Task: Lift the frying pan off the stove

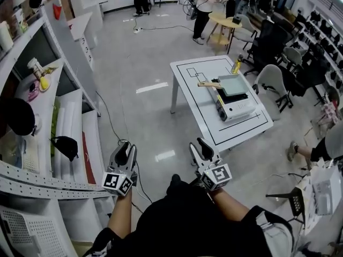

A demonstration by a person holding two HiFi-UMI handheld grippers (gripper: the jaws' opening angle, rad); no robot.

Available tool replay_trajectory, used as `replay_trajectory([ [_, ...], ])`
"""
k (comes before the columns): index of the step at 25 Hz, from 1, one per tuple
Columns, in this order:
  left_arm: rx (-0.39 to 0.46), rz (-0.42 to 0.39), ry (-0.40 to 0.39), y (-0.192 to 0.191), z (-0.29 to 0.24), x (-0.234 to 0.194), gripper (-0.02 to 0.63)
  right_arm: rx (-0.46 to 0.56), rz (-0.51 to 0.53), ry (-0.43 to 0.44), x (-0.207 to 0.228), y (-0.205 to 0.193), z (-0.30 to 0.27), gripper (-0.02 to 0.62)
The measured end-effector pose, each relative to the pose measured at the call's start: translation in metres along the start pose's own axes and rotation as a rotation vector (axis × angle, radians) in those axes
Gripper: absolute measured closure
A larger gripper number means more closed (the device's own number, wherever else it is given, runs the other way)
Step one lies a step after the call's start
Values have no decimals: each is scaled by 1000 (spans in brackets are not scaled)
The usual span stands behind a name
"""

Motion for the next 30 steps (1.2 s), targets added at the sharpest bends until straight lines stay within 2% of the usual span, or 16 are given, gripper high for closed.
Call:
replay_trajectory([
  [9,-24,-15,-35,5,-112,-85,483,21,-41,-23,55,-11,-111,445],
  [15,-48,-69,-94,37,-211,-131,482,43,-55,-14,93,13,-201,442],
  [18,-55,-84,-119,54,-260,-147,482,38,-96,-28,113,12,-233,441],
  [24,-74,-95,-224,49,-340,-153,480,85,-132,-69,153,2,-264,436],
  [30,-100,-83,-401,32,-416,-130,477,125,-172,-183,190,1,-245,426],
])
Point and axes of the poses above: the fingertips, and each gripper's own axes: z backward along the fingers, x to its right, y out of its top, the point moved 4 cm from there along z, backward along the fingers, and after that the axes turned 4 degrees about -z, right-handed, at the moved point
